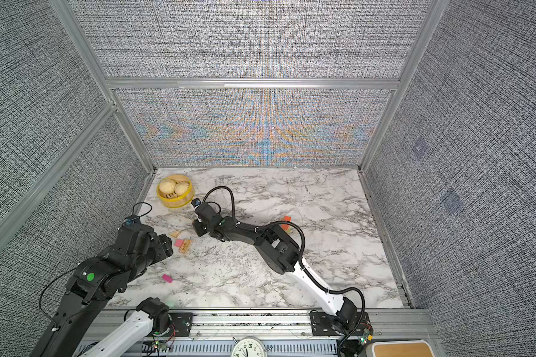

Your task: Build the wood block tower

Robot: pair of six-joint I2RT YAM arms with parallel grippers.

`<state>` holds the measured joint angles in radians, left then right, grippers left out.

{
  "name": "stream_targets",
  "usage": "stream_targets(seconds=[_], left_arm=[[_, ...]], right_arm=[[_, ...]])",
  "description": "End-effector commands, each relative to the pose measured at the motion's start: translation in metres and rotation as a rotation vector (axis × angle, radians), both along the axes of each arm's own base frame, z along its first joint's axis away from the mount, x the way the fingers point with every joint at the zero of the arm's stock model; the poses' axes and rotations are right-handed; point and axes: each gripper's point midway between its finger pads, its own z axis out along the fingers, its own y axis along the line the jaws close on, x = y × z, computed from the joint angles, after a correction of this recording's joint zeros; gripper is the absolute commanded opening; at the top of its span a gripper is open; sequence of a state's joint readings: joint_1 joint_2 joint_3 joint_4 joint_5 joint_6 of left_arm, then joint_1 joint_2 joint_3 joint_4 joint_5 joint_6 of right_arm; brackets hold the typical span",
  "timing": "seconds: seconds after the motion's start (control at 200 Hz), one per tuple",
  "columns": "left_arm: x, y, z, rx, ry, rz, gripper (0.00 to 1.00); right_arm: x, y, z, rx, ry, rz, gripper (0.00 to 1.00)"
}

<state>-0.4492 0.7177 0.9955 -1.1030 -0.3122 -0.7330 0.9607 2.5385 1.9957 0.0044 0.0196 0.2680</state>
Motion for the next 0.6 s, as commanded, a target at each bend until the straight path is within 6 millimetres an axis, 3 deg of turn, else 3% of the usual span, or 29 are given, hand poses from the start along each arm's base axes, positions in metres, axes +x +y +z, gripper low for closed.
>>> stream_targets(seconds=[0.0, 0.175, 0.3, 0.59], left_arm=[[0.017, -0.015, 0.001, -0.022, -0.023, -0.048, 0.75], [0.044, -0.041, -0.013, -0.050, 0.002, -0.113, 0.75], [0.069, -0.072, -0.019, -0.103, -0.029, -0.223, 0.75], [0.121, -0.128, -0.044, -0.225, 0.016, -0.307, 0.73]], right_arm=[[0.002, -0.013, 0.020, 0.046, -0.023, -0.018, 0.23], [0.000, -0.059, 0.033, 0.041, -0.028, -0.066, 0.23], [-0.005, -0.095, 0.039, 0.024, -0.027, -0.103, 0.23], [-0.039, -0.181, 0.033, -0.033, -0.039, -0.193, 0.23]])
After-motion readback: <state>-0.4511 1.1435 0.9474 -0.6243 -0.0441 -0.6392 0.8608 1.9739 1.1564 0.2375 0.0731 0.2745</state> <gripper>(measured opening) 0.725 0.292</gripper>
